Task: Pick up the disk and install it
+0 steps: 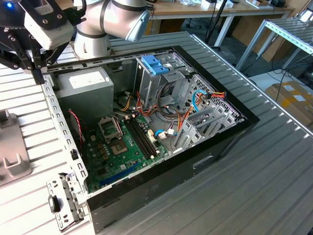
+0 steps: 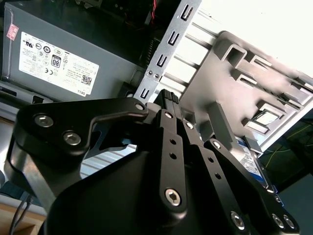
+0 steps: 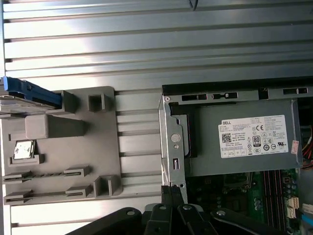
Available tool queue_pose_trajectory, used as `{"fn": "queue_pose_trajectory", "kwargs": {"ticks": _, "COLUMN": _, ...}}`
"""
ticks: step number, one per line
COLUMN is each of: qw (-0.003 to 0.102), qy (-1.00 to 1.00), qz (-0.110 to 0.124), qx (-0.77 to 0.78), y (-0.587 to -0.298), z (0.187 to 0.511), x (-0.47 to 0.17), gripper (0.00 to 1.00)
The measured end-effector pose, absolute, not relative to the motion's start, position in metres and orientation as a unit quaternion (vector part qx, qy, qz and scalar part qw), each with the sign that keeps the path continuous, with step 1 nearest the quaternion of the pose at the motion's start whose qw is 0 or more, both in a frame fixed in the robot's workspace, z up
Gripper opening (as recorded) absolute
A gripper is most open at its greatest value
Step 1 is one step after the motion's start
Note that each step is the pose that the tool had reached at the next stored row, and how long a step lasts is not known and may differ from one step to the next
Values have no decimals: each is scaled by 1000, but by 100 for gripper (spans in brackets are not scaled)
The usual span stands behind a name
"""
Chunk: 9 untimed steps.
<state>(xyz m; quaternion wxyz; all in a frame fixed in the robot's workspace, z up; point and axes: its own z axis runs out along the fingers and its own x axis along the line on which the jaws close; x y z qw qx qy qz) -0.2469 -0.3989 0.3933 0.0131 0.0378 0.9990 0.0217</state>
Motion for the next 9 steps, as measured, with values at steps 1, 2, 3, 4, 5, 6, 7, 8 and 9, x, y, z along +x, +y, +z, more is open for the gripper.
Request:
{"fn": "queue_pose_trajectory", "kwargs": {"ticks": 1, "qw": 13, "qy": 999, "qz": 22, "qx": 38, "y": -399, "z": 393, "x": -247, "gripper": 11}}
{"fn": "queue_pose_trajectory", "kwargs": {"ticks": 2, "qw": 13, "qy": 999, "qz": 22, "qx": 38, "y": -399, "z": 393, "x": -248, "gripper": 11}}
{"fn": "queue_pose_trajectory", "kwargs": {"ticks": 3, "qw": 13, "qy": 999, "qz": 22, "qx": 38, "y": -399, "z": 393, "x": -249, "gripper": 11}}
{"fn": "queue_pose_trajectory", "kwargs": {"ticks": 4, "qw": 13, "qy": 999, "qz": 22, "qx": 38, "y": -399, "z": 393, "x": -249, "gripper": 11}}
{"fn": "queue_pose_trajectory", "kwargs": {"ticks": 5, "qw": 13, "qy": 999, "qz": 22, "qx": 38, "y": -399, "z": 393, "x": -249, "gripper": 11}}
{"fn": "queue_pose_trajectory", "kwargs": {"ticks": 6, "qw": 13, "qy": 999, "qz": 22, "qx": 38, "y": -399, "z": 393, "x": -250, "gripper": 11}}
{"fn": "queue_pose_trajectory", "kwargs": {"ticks": 7, "qw": 13, "qy": 999, "qz": 22, "qx": 38, "y": -399, "z": 393, "x": -250, "gripper": 11}}
{"fn": "queue_pose_trajectory", "kwargs": {"ticks": 8, "qw": 13, "qy": 999, "qz": 22, "qx": 38, "y": -399, "z": 393, "x": -250, "gripper": 11}}
{"fn": "queue_pose_trajectory", "kwargs": {"ticks": 9, "qw": 13, "qy": 999, "qz": 22, "qx": 38, "y": -399, "z": 393, "x": -251, "gripper": 11}}
